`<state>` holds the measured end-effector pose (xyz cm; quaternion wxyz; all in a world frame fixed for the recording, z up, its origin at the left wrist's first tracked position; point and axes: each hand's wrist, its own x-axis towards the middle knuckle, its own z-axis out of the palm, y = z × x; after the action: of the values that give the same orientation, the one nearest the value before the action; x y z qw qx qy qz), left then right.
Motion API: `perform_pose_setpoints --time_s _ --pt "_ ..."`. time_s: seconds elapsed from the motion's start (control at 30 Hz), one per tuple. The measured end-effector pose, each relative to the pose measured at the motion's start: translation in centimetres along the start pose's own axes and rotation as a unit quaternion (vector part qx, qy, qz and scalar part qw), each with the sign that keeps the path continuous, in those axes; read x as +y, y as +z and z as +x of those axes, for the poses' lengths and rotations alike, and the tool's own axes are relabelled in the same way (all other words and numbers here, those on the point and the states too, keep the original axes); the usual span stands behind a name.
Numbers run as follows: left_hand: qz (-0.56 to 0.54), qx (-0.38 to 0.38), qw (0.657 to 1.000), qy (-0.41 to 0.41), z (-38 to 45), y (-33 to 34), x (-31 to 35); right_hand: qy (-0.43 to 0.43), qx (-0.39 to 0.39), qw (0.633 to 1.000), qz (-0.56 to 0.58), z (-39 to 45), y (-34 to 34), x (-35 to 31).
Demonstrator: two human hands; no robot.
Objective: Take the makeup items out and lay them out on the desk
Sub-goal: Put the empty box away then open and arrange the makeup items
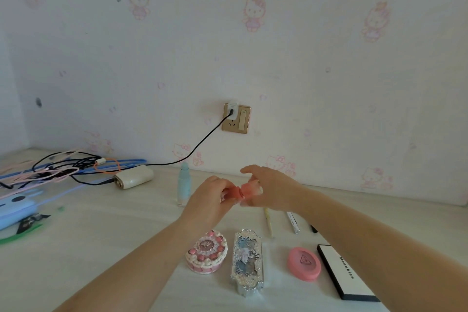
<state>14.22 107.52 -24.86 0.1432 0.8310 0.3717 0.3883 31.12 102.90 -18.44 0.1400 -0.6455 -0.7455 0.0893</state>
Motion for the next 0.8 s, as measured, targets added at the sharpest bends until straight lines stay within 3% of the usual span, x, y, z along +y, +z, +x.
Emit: perform_pose_setpoints --time_s 0.1,0.2,0.4,0.53,0.67,0.8 --pt "0.009 0.004 1.0 0.01 0.0 -0.2 0.0 0.054 -0.008 0.997 0.046 0.1 0.0 0.0" --pt "0.01 -0.008 1.0 0.007 -0.2 -0.5 -0.2 0.025 -0.013 0.998 0.06 -0.2 0.1 0.2" --pt "-0.081 -0.079 0.991 -0.076 0.0 -0.5 -0.5 -0.084 0.072 0.978 -0.176 -0.4 0.0 0.5" --pt "-0.15 -0.103 0.974 -0.138 0.1 -0.2 -1.1 -0.135 0.148 0.953 -0.229 -0.1 0.5 1.7" --pt "-0.147 -0.114 0.972 -0.145 0.0 0.2 -1.5 -0.105 0.155 0.956 -0.226 0.4 1.5 2.9" --pt "-0.193 -0.126 0.951 -0.207 -0.3 1.1 -2.3 -0.013 0.151 0.972 -0.18 0.7 3.0 4.3"
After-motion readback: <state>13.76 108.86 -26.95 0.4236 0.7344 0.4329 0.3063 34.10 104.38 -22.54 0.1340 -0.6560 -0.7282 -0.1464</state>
